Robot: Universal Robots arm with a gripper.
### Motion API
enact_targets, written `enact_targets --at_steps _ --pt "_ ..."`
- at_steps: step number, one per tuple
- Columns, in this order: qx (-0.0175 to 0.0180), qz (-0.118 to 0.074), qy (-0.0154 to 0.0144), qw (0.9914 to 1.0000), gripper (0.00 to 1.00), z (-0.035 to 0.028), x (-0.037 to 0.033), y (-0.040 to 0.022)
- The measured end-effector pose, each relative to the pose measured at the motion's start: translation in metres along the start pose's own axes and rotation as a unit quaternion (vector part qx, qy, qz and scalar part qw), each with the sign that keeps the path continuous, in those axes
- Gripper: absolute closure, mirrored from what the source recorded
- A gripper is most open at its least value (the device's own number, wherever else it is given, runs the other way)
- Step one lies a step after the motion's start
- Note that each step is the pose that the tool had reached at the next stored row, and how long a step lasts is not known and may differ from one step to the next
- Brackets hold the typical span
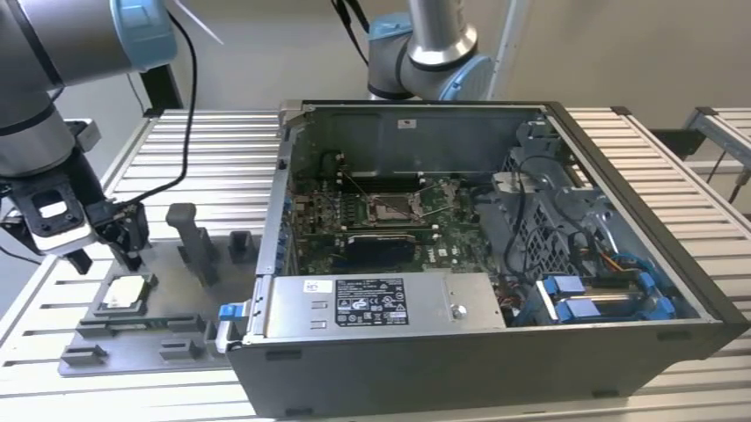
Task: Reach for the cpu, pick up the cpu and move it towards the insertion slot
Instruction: 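Pick up the cpu and move it towards the insertion slot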
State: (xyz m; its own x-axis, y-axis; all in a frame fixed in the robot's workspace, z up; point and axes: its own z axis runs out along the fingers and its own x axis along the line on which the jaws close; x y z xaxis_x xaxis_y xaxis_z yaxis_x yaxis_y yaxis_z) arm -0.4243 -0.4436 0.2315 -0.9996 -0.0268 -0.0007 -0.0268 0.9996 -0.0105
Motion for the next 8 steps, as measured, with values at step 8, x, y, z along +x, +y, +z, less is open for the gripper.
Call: enact_targets --at_steps 8 --pt "0.0049 0.000 -0.0022 0.99999 0.00 0.0117 0.0009 0.0002"
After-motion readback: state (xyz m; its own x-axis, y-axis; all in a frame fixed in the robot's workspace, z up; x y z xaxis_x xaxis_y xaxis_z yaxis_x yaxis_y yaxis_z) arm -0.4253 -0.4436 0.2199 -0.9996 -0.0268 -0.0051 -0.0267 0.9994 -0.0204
